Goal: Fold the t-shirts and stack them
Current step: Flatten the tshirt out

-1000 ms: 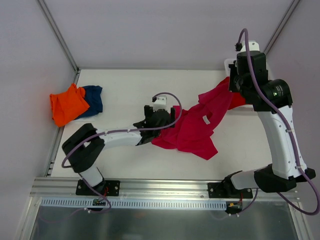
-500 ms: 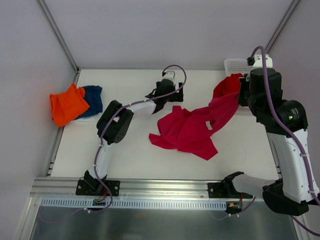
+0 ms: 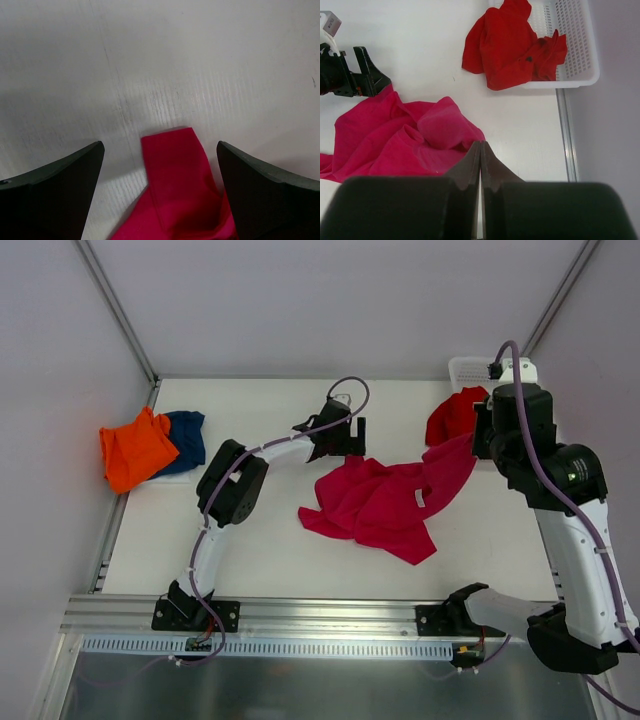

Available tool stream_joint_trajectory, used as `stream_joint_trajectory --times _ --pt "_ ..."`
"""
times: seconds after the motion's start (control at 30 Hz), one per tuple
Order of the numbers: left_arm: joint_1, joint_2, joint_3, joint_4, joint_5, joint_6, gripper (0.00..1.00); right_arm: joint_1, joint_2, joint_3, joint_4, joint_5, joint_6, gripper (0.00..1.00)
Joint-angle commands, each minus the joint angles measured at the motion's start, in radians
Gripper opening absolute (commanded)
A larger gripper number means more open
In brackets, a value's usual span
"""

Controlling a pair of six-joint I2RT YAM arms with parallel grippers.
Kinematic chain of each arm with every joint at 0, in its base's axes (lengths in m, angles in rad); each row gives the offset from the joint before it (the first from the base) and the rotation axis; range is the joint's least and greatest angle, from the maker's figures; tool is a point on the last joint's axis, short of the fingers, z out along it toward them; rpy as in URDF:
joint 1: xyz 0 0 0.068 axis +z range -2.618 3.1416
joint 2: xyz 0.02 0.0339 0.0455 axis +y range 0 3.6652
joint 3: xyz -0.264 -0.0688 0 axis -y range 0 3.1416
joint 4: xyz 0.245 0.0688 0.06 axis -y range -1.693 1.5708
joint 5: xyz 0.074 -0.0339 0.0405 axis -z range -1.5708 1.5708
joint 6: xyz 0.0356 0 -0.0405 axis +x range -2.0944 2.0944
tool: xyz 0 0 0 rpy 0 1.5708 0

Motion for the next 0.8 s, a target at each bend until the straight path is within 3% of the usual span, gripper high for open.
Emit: stream_joint_trajectory --times 0.0,0.17,0.27,0.53,0.6,0.63,0.73,0.77 --pt "-0.003 -0.068 0.005 -0.130 0.010 -0.045 0.99 -0.006 -0.015 -0.014 0.047 0.007 0.018 0.01" --pt "-0.002 -0.039 0.020 -0.141 0.067 -0.041 0.98 -0.006 -0.041 -0.057 0.064 0.001 0.030 0.01" --pt "0.000 0.003 0.048 -0.141 0.151 -0.082 0.87 -0.006 -0.052 -0.065 0.064 0.004 0.033 0.01" --pt "-0.014 0.014 0.001 -0.140 0.170 -0.131 0.78 -0.006 -0.078 -0.070 0.057 0.029 0.032 0.01" --pt "-0.014 0.017 -0.004 -0.141 0.153 -0.122 0.72 -0.006 -0.077 -0.073 0.057 0.022 0.035 0.01" --pt "-0.014 0.018 -0.004 -0.143 0.147 -0.117 0.60 -0.006 -0.077 -0.079 0.059 0.022 0.039 0.01" --pt "-0.014 0.029 0.005 -0.152 0.135 -0.104 0.38 -0.006 -0.080 -0.093 0.059 0.018 0.044 0.01" --pt "-0.014 0.035 0.010 -0.155 0.122 -0.099 0.25 -0.006 -0.086 -0.100 0.060 0.019 0.045 0.01"
